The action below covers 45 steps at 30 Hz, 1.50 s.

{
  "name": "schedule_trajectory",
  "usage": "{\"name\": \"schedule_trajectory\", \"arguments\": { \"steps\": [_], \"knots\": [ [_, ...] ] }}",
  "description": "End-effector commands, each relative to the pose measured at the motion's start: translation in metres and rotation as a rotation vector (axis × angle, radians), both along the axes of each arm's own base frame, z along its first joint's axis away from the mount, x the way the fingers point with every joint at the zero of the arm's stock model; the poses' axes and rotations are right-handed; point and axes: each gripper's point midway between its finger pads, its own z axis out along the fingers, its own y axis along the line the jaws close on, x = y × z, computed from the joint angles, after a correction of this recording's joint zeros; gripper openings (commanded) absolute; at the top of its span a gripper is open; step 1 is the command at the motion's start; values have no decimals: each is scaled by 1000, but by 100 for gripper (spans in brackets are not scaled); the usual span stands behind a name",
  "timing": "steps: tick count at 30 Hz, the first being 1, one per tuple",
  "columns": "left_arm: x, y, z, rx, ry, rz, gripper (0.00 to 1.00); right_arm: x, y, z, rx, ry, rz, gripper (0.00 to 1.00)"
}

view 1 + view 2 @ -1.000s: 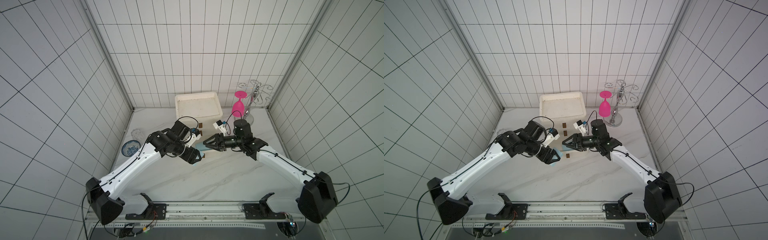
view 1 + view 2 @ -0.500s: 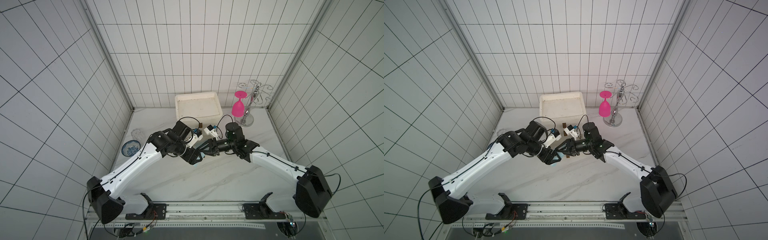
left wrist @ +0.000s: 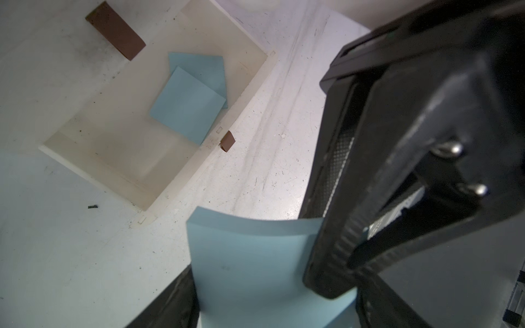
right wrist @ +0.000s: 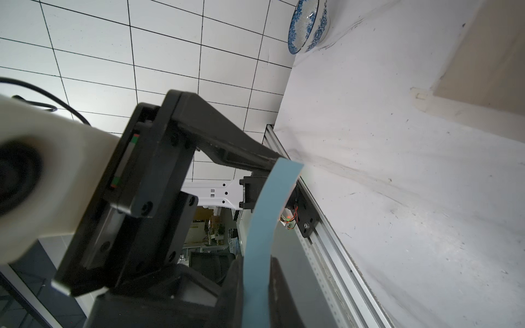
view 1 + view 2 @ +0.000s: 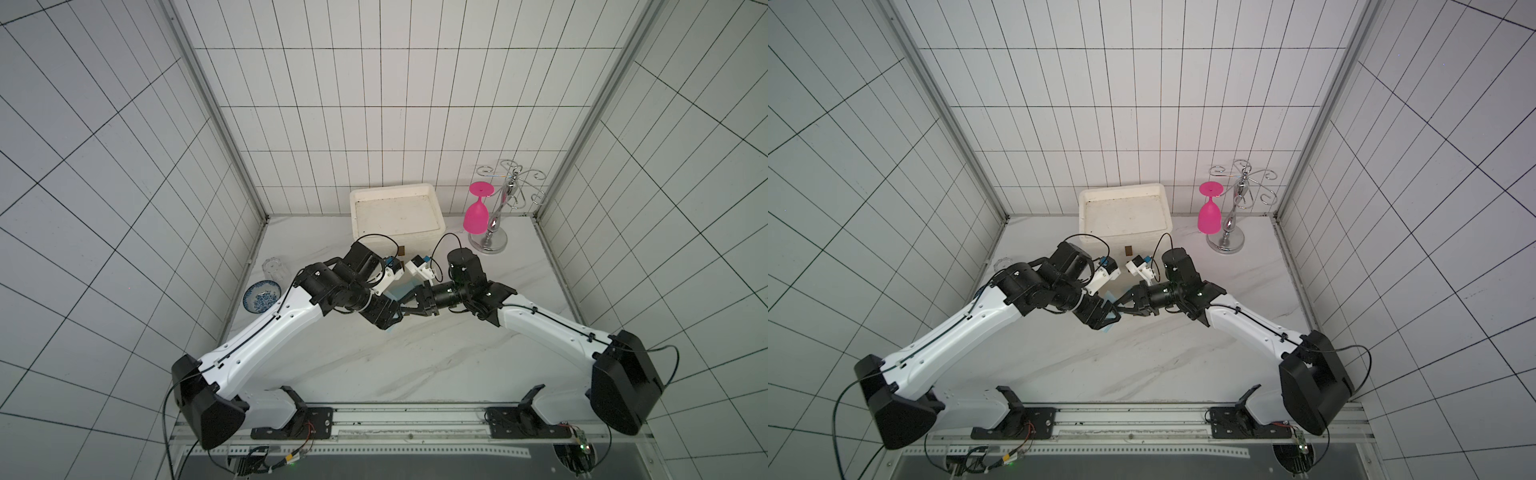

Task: Please put the sticky notes in the drawer by color
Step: Pick up the sticky notes from the center of the board, then place the sticky notes in the drawer.

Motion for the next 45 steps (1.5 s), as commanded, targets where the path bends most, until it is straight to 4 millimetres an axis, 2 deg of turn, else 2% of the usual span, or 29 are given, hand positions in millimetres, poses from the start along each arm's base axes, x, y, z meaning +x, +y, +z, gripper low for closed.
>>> {"name": "schedule_trajectory", "arguments": {
  "steps": [1, 7, 12, 16, 19, 23, 27, 37, 45],
  "knots": [
    [11, 2, 18, -20, -92, 31, 88, 3, -3, -2, 2, -14, -13, 6],
    [34, 25, 29, -25, -167, 209, 90, 46, -30, 2, -11, -52, -223, 5],
    [59, 55, 37, -237, -75, 392, 90, 91, -70, -11, -188, -203, -493, 5],
    [70, 69, 29, -435, 73, 459, 90, 116, -88, -28, -296, -280, -631, 5],
    [73, 74, 18, -487, 139, 463, 90, 130, -92, -41, -338, -305, -685, 5],
    [73, 74, 5, -478, 184, 461, 90, 143, -86, -55, -346, -295, -710, 5],
    [72, 74, -4, -459, 209, 456, 90, 152, -71, -68, -337, -268, -692, 5],
    [71, 78, -17, -428, 212, 457, 90, 158, -33, -100, -372, -249, -629, 5],
    [69, 79, -22, -417, 220, 456, 90, 162, -24, -117, -391, -251, -626, 6]
  ]
}}
